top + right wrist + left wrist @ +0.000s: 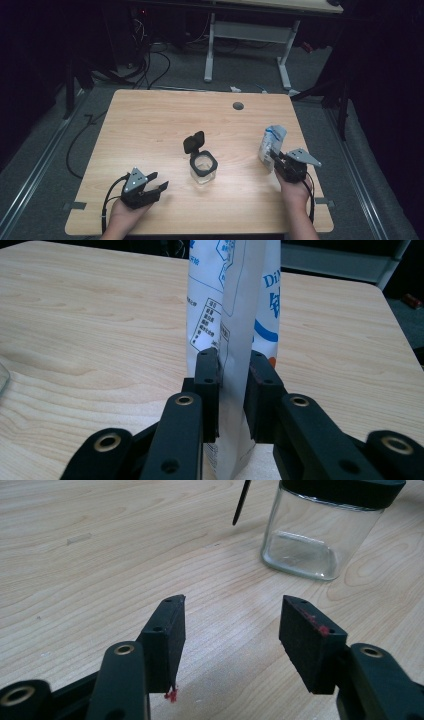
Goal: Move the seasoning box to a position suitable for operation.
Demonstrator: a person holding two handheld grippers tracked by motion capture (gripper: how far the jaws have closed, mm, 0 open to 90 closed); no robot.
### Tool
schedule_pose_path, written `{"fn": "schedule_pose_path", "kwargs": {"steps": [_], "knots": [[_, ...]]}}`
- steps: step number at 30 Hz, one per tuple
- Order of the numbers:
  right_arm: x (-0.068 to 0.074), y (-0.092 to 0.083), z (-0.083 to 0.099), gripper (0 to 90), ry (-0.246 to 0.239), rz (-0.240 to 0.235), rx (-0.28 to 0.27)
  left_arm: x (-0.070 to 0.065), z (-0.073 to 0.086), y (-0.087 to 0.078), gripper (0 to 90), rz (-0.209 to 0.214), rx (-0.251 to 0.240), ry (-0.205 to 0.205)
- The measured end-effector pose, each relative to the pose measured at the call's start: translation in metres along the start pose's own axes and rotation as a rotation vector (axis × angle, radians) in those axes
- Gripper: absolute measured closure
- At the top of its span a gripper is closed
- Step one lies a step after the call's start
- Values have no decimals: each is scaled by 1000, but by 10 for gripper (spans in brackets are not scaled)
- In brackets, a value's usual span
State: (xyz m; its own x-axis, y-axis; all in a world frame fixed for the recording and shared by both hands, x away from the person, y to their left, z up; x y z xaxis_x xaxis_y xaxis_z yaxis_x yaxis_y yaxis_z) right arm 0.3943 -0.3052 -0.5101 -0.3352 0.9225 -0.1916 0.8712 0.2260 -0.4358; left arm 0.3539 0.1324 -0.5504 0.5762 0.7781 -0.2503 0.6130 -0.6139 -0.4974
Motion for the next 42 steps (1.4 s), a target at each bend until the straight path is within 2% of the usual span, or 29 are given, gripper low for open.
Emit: {"fn": "schedule_pose_path", "kwargs": {"steps": [6, 14, 20, 23, 27, 32, 36, 42], "knots": [[1, 2, 0, 773, -5, 10, -3, 2, 0, -1, 445, 3, 0, -13], [-2, 2, -2, 795, 14, -6, 9, 1, 0, 0, 445, 6, -8, -15], [-1, -1, -7, 806, 10, -53, 33, 0, 0, -1, 445, 11, -13, -1], [1, -7, -9, 810, 6, -92, 41, -1, 0, -1, 443, 14, -14, 0], [5, -15, -10, 812, -31, -118, 57, -2, 0, -1, 442, 17, -18, 1], [7, -27, -11, 818, -30, -162, 84, -3, 0, -1, 440, 21, -16, 8], [10, -35, -13, 820, -74, -187, 122, -4, 0, 0, 437, 23, -17, 14], [14, -45, -17, 821, -111, -225, 168, -6, 0, 1, 436, 28, -18, 15]]}}
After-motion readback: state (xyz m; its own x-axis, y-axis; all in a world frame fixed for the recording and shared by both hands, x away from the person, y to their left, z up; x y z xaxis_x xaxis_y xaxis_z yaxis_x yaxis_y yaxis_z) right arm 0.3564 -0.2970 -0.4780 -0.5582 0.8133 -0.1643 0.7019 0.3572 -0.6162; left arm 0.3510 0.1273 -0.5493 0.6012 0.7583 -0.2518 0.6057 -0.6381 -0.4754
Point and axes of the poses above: each handheld gripper's, and its own axes: y roughly forward along the jaws, z roughly out of its underside, x roughly to its left, the point moved 5 cm from there along y, roughly forward along the jaws, and after that the axes turned 11 degrees about -y, right-handed, at the moved point
